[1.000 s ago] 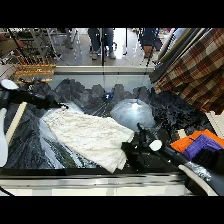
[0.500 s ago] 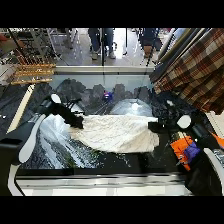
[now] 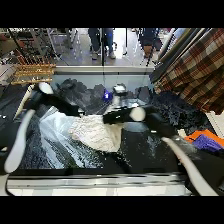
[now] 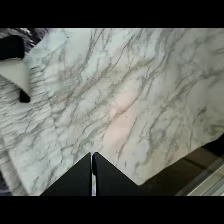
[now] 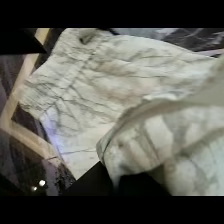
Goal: Fold the clothes and pants, and hang the long-sleeved shirts on hangers.
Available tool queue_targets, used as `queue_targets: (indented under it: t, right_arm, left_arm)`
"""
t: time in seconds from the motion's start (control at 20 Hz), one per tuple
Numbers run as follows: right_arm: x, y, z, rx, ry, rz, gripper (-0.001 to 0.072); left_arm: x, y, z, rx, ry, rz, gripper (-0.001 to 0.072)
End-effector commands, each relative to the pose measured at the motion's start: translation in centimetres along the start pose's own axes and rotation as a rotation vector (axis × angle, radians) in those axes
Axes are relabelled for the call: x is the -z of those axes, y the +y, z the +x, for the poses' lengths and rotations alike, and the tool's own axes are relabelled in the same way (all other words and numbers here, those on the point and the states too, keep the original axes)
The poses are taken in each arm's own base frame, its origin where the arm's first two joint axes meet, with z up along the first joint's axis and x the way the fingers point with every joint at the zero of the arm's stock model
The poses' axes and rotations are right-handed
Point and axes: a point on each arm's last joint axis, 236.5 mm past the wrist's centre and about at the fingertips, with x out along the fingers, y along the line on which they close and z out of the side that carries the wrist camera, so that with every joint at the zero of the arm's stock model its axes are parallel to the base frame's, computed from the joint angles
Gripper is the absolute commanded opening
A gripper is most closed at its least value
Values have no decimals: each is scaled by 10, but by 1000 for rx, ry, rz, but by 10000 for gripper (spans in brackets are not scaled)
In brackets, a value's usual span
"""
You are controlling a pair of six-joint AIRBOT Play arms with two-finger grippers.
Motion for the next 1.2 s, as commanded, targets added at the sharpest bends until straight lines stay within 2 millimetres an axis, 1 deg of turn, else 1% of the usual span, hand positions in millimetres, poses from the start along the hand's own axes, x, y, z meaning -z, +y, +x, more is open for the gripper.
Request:
queue_targets:
  t: [0.0, 0.05, 0.1, 0.15, 0.2, 0.25, 0.3, 0.35, 0.4, 0.45, 0.5, 0.55, 0.6, 0.65, 0.7, 0.75, 0.8, 0.85, 0.95, 1.0, 1.1, 1.15]
  right_arm:
    - [24, 69, 85, -129, 100, -54, 12]
    - [28, 83, 96, -167, 132, -79, 14]
    - [28, 92, 96, -191, 166, -107, 17]
    - [20, 91, 87, -183, 177, -141, 125]
    - [5, 82, 71, -159, 167, -167, 308]
    - [-16, 66, 47, -118, 140, -188, 349]
    - [-36, 45, 20, -70, 112, -196, 350]
    - [-53, 17, -12, -6, 82, -181, 353]
    - [-62, -16, -42, 65, 72, -128, 371]
    - [-65, -48, -71, 111, 69, -58, 370]
    - [-60, -73, -92, 123, 71, 11, 370]
    - [-48, -95, -108, 115, 73, 95, 373]
    - [-32, -111, -116, 87, 82, 163, 438]
    - [-10, -125, -116, 56, 89, 248, 493]
    - [12, -134, -110, 14, 100, 322, 546]
    - [36, -137, -98, -52, 115, 406, 551]
    - [55, -134, -83, -132, 124, 473, 551]
    - [69, -131, -64, -200, 109, 534, 550]
    - [84, -132, -29, -262, 88, 635, 548]
    - [90, -130, -13, -281, 107, 660, 548]
    - [92, -121, 16, -333, 142, 678, 548]
    - [89, -117, 30, -348, 158, 675, 548]
  left_arm:
    - [3, 10, -99, -68, -147, -44, 22]
    - [9, 16, -118, -83, -168, -60, 22]
    - [14, 20, -132, -95, -183, -74, 22]
    - [18, 25, -142, -105, -194, -86, 22]
    - [22, 28, -147, -108, -193, -96, 22]
    - [26, 29, -148, -105, -181, -104, 22]
    - [29, 29, -146, -99, -167, -107, 22]
    - [31, 30, -143, -95, -157, -110, 23]
    - [31, 28, -139, -90, -146, -105, 23]
    - [31, 26, -135, -83, -133, -102, 23]
    - [32, 23, -130, -76, -118, -96, 23]
    - [32, 21, -126, -69, -103, -89, 23]
    - [33, 20, -120, -62, -89, -81, 23]
    - [32, 18, -115, -56, -78, -78, 23]
    - [32, 16, -107, -47, -61, -75, 23]
    - [32, 15, -99, -38, -42, -70, 23]
    - [32, 12, -87, -26, -18, -63, 23]
    - [30, 11, -75, -17, 2, -47, 23]
    - [32, 7, -44, 12, 66, -21, 23]
    - [34, 6, -29, 26, 102, -18, 23]
    - [38, 5, -7, 46, 151, -4, 23]
    - [39, 4, -1, 51, 164, 1, 23]
